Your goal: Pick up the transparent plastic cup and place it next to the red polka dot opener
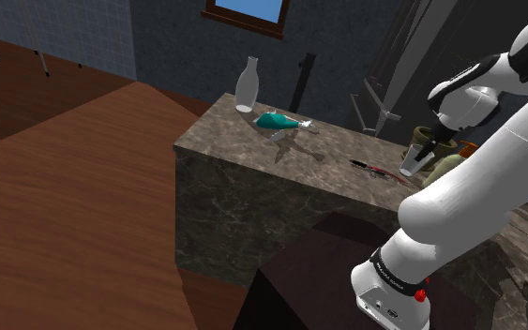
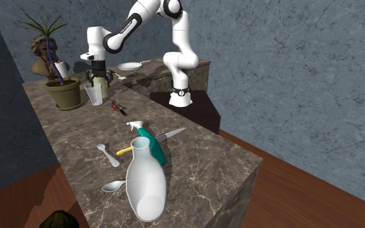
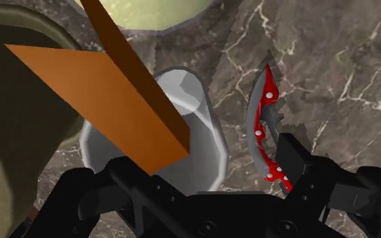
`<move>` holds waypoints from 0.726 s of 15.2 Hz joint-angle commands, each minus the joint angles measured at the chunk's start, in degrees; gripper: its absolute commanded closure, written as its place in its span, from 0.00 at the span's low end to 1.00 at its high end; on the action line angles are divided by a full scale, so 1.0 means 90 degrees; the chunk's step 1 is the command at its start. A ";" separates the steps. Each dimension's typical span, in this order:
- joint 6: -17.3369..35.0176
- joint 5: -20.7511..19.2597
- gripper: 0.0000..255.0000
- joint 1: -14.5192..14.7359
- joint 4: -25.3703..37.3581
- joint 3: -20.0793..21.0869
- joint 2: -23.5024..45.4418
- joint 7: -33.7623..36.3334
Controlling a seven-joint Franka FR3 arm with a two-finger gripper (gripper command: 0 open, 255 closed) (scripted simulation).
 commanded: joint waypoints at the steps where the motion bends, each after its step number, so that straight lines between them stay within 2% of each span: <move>1: -0.0322 -0.0362 0.00 -0.0016 0.0110 0.0039 -0.0326 0.0262; 3: -0.0704 -0.0689 0.00 -0.0071 0.0252 0.0136 -0.0668 0.0498; 11: -0.0704 -0.0686 0.00 -0.0082 0.0252 0.0146 -0.0666 0.0496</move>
